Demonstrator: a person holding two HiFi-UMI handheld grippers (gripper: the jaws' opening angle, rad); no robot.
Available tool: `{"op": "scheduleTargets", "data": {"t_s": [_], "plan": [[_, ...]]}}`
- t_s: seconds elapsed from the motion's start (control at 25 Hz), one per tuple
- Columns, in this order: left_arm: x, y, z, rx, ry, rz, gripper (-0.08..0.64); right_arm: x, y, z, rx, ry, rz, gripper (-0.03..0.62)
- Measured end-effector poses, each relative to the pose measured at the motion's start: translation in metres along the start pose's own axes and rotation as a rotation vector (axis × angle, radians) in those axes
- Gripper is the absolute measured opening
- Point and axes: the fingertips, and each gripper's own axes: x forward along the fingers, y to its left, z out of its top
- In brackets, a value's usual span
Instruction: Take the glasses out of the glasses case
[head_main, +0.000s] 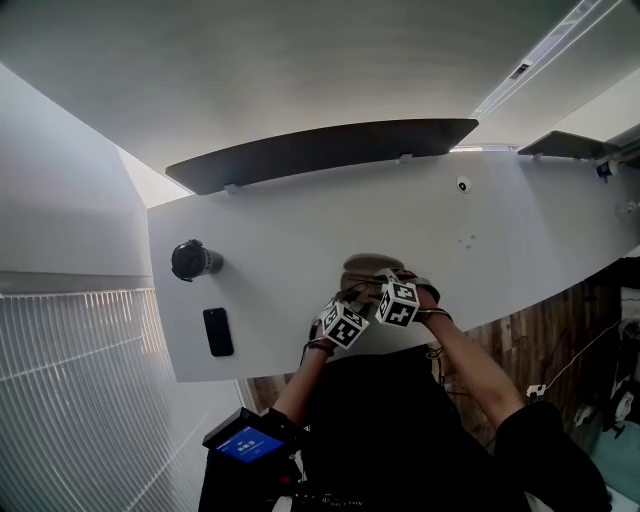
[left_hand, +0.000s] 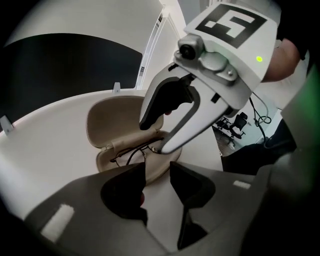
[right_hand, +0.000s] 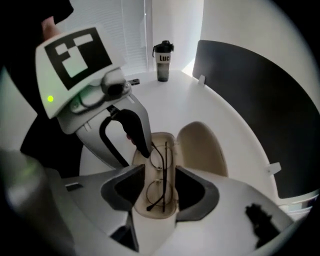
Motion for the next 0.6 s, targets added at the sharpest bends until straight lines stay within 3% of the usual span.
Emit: {"op": "scheduleTargets", "data": {"t_s": [0.12,0.6], "plan": [[-0.002,0.000,-0.001,0.006,0.002,-0.001,0.161,0.011,-0.011,-0.006,-0.035,0.063,-0.056,0.029],[-0.001,0.001,0.001,0.000,0.005,-0.004,0.161,0.026,-0.010,-0.014,-0.095,0.118,-0.056,0.031]]}}
